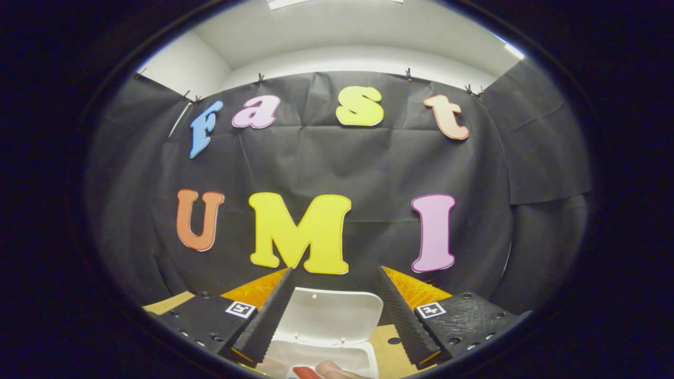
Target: Press the lid of the desktop garbage bin to open it, pick up the crumpled paper on the desktop and throw it into the bin, then pick up the pop can on the desktop and drop it into the bin, and finally close the garbage bin lid.
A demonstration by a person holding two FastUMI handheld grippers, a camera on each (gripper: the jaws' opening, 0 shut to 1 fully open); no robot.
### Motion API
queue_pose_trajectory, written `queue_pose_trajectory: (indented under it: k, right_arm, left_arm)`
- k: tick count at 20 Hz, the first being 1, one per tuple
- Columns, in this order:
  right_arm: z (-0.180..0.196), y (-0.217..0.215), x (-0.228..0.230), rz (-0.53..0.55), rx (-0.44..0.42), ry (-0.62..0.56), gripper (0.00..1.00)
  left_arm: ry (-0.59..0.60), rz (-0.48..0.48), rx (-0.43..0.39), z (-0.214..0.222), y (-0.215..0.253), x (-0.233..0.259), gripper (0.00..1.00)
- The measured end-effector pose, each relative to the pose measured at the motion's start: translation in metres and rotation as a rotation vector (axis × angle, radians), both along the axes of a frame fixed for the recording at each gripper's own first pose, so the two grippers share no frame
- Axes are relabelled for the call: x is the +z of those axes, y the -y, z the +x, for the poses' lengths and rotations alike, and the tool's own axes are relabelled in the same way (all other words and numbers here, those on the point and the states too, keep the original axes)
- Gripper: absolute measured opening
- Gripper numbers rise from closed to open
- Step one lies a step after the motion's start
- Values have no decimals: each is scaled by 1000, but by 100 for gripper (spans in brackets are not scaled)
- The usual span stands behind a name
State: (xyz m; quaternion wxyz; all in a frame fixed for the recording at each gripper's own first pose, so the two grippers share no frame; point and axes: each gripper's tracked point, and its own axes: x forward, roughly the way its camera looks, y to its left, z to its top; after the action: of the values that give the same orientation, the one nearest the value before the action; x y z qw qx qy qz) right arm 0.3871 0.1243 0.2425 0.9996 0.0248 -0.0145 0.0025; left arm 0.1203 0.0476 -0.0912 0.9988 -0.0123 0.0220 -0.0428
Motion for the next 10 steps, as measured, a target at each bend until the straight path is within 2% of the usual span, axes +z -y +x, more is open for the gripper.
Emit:
queue_pose_trajectory:
  k: [3, 7, 10]
  right_arm:
    - [32, -10, -8, 16, -4, -31, 94]
    - [63, -16, -35, -18, -12, -108, 94]
    - [64, -20, -42, 64, 15, -142, 95]
  left_arm:
    - [18, 29, 15, 0, -1, 1, 99]
    - [19, 10, 7, 0, 1, -2, 99]
    - [17, 8, 5, 2, 1, -5, 99]
